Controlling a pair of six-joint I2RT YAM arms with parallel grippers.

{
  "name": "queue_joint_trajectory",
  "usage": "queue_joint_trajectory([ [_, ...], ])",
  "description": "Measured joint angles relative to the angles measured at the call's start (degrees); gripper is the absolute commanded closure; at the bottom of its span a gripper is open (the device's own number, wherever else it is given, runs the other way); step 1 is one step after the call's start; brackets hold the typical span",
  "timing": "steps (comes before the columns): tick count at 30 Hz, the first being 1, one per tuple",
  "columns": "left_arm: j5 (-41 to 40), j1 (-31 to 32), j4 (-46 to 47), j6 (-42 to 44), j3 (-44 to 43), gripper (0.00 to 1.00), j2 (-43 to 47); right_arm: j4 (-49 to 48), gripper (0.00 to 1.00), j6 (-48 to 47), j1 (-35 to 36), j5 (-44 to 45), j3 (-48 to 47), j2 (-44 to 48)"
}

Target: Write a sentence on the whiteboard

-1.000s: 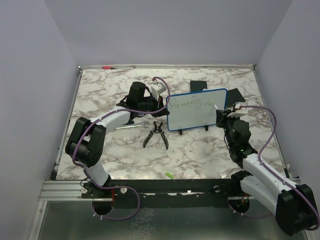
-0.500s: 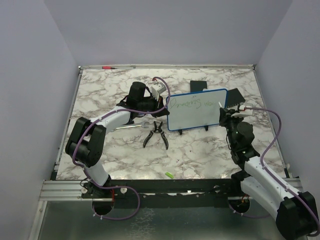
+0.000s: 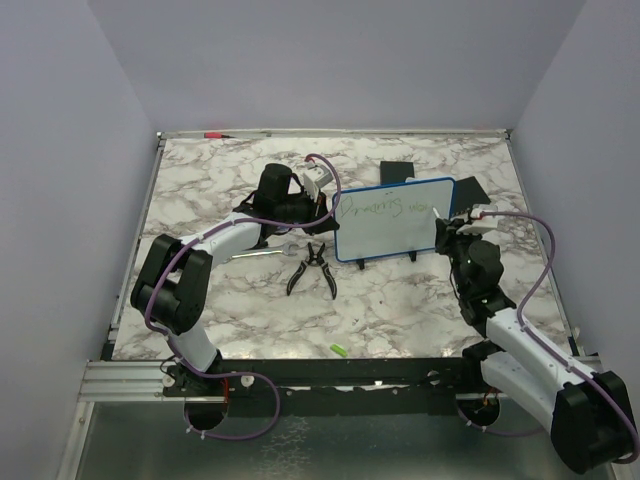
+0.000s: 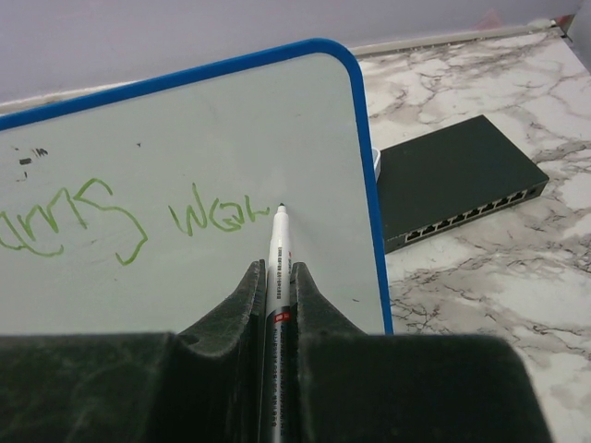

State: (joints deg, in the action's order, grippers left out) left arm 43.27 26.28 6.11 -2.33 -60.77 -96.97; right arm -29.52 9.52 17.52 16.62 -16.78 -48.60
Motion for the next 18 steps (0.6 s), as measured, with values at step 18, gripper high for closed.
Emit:
queue_joint_trajectory([
  [18, 0.0, 0.0, 0.0, 0.0, 0.0, 1.00, 0.0, -0.9, 0.99, -0.7, 0.0, -2.5, 0.0, -1.2],
])
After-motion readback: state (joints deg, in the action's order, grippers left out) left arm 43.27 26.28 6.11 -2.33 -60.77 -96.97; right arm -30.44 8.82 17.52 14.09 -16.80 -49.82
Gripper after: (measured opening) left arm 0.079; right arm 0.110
